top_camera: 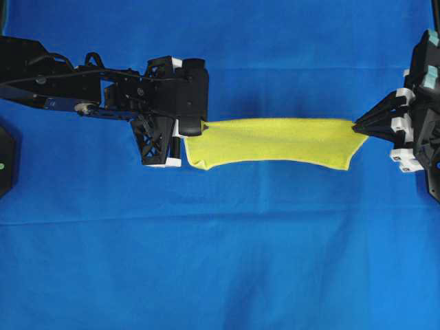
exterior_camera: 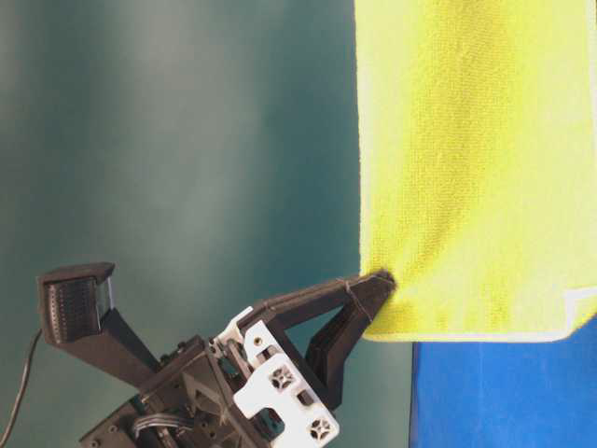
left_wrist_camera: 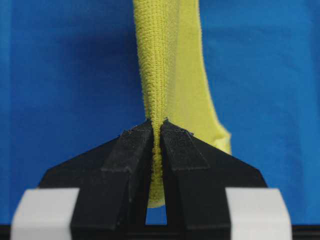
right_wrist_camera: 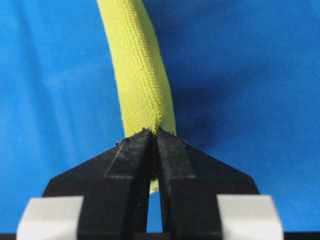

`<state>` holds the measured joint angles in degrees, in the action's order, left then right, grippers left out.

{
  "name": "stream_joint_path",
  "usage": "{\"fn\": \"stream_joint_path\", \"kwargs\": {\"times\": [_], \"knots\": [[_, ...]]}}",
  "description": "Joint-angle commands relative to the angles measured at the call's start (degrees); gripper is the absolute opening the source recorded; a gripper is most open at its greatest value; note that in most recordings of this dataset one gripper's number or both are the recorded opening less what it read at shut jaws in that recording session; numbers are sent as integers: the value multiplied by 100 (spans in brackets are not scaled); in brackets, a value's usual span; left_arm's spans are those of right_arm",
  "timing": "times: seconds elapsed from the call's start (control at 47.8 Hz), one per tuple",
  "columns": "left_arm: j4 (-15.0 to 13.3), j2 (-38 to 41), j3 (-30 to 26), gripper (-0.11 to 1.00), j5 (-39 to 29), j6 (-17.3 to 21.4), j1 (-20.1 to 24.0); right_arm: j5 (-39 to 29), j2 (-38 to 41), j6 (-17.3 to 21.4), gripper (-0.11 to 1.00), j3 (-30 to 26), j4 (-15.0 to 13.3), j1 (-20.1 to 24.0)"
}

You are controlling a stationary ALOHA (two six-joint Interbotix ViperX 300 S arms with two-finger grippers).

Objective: Fold the yellow towel.
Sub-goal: 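Rotate the held towel strip vertical, right gripper moving to the top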

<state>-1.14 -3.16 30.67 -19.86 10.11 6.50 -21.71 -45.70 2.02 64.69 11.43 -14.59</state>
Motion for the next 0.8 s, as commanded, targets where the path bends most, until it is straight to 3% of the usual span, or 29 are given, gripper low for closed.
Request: {"fn": "stream_joint_path", "kwargs": {"times": [0.0,0.147,0.356,0.524,0.775], "knots": [[-9,-193,0,3,44,-132,-9,141,114,0,3,-114,-70,-123],[-9,-237,123,3,343,-185,-290,475,343,0,3,-193,-281,-554],[-9,-220,141,3,905,-185,-1063,826,967,-9,3,-659,-729,-1292],[-18,-185,132,3,1459,-185,-1512,1107,1723,-9,3,-1292,-1116,-1477],[-9,88,-114,3,2435,-185,-1775,1635,2856,-62,3,-2250,-1301,-1608]]}}
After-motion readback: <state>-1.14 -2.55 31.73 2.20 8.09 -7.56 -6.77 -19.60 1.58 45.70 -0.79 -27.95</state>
